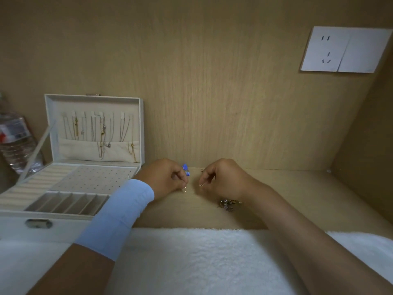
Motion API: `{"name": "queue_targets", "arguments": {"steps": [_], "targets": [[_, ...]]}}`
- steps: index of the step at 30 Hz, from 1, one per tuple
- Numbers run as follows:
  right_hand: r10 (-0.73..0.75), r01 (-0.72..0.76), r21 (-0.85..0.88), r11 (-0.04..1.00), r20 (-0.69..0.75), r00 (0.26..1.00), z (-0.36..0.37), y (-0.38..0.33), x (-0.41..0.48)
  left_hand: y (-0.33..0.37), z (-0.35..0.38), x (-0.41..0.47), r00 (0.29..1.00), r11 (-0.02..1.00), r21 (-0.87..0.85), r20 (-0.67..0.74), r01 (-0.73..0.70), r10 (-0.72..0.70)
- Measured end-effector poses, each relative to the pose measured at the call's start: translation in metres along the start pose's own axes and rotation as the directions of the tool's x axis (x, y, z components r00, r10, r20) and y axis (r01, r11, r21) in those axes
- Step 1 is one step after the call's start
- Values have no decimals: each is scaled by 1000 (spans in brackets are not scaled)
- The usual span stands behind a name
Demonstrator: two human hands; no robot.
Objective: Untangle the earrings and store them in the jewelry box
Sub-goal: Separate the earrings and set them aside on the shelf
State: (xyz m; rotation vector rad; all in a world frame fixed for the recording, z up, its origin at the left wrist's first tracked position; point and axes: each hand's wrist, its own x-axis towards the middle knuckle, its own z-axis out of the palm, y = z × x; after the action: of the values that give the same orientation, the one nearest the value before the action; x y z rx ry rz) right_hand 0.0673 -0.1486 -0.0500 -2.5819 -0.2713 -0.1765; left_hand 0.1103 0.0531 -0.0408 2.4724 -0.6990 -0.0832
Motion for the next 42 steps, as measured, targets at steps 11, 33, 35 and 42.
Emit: {"name": "queue_targets", "arguments": {"steps": [11, 33, 35, 42], "targets": [[-89, 108, -223, 969, 95, 992, 23, -12, 2, -10, 5, 3, 993, 983, 180, 104, 38, -57], [0, 11, -130, 991, 90, 996, 42, -32, 24, -22, 6, 9, 981, 958, 229, 51, 170, -186], [29, -19, -99, 995, 100, 995, 44, -34, 31, -24, 8, 12, 977, 953, 229, 23, 199, -210], [27, -22, -73, 997, 69, 997, 49, -36, 39, -28, 10, 15, 976, 955, 213, 23, 208, -218]]}}
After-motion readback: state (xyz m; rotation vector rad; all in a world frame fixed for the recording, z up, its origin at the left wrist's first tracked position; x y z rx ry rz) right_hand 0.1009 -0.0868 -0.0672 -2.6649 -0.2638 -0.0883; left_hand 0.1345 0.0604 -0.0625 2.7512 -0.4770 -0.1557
